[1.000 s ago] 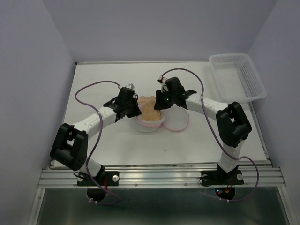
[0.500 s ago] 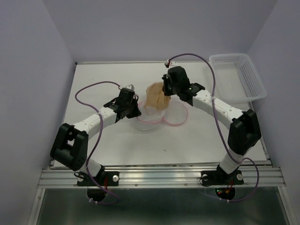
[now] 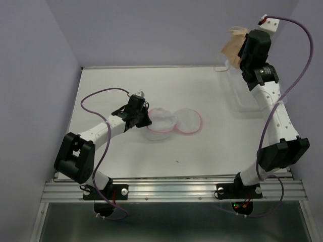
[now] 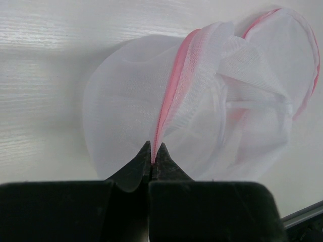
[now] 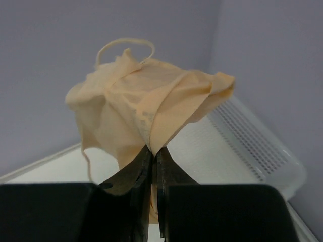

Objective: Unzip the laundry bag and remove the bra

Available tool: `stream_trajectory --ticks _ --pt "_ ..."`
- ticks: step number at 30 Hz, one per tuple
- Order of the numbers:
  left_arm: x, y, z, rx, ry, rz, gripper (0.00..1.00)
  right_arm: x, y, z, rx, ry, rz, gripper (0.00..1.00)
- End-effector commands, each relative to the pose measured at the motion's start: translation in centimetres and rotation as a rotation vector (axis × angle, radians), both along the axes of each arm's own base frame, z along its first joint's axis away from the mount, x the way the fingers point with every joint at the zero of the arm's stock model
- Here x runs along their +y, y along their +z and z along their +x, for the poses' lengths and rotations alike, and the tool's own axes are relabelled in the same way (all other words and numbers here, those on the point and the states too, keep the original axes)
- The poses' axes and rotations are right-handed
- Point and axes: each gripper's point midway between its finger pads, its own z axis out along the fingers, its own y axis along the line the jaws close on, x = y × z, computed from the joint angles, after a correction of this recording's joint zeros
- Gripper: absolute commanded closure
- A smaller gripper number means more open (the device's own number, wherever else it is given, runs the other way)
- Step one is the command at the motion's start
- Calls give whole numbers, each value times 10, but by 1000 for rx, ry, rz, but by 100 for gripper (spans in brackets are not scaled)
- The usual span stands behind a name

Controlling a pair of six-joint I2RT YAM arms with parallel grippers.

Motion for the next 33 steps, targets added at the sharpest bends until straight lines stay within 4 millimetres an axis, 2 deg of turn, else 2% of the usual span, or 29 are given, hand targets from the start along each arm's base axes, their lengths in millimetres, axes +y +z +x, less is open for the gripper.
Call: stream_trajectory --ticks 1,2,3,4,5,6,7,8,9,10,11,13,14,15,17,19,20,21,22,23,24,25,26,27,28,29,30,31,33 --pt "-3 18 8 -50 6 -11 100 -92 -31 2 122 -286 -45 97" --pt "-3 19 8 -51 5 -13 100 -106 -48 9 162 -312 -31 95" --pt "-3 19 8 -49 7 -13 100 -131 -62 5 208 -356 -10 94" --pt "-3 20 9 -51 8 -14 100 -143 -71 5 222 -385 8 91" --pt "-3 21 9 -52 8 -13 100 -151 -80 6 230 -407 37 82" --pt "-3 20 9 -50 9 -11 97 -154 -100 12 279 -393 51 74" --pt "-3 20 9 -50 8 -8 94 -156 -109 15 306 -379 47 62" --pt "-3 22 10 -53 11 -8 89 -154 -119 18 334 -358 42 33" --pt "-2 22 10 -51 13 -3 84 -151 -128 19 364 -338 45 19" --pt "-2 25 13 -60 15 -3 83 -143 -136 24 382 -286 58 0" --pt "-2 27 13 -64 14 0 75 -140 -141 25 392 -263 66 0" --pt "-2 34 17 -80 19 0 71 -133 -144 25 392 -232 94 0" --pt "-2 37 18 -85 22 -1 55 -129 -143 25 386 -214 105 0" --pt "-2 42 19 -92 23 -2 47 -121 -147 25 393 -172 124 0" --pt "-2 53 20 -116 22 -8 31 -111 -134 19 358 -118 150 0" --pt "-2 70 22 -158 13 -18 29 -94 -136 13 357 -43 198 0" --pt "-1 78 23 -176 16 -19 20 -89 -128 6 336 -26 218 0" --pt "3 84 26 -195 35 -4 16 -85 -128 0 336 -15 239 0" --pt "6 98 27 -220 42 3 11 -75 -144 -8 374 21 274 0" --pt "10 106 28 -234 53 7 7 -67 -149 -14 386 35 289 0" --pt "12 112 27 -246 62 11 1 -64 -140 -28 365 42 296 0" --pt "19 119 27 -263 84 26 1 -54 -142 -34 361 68 310 0" --pt "25 131 24 -288 105 24 1 -45 -153 -52 371 83 320 0" --pt "31 136 22 -299 126 31 1 -42 -160 -60 382 93 330 0" --pt "37 136 17 -297 141 44 1 -29 -167 -67 401 144 338 0" --pt "49 147 14 -324 198 47 1 -15 -175 -74 421 174 331 0" --pt "57 148 11 -325 232 56 1 -7 -195 -86 469 184 329 0" --pt "73 148 5 -324 298 75 1 12 -194 -96 469 226 304 0" --pt "86 144 -4 -310 350 94 1 25 -206 -107 488 245 289 0"
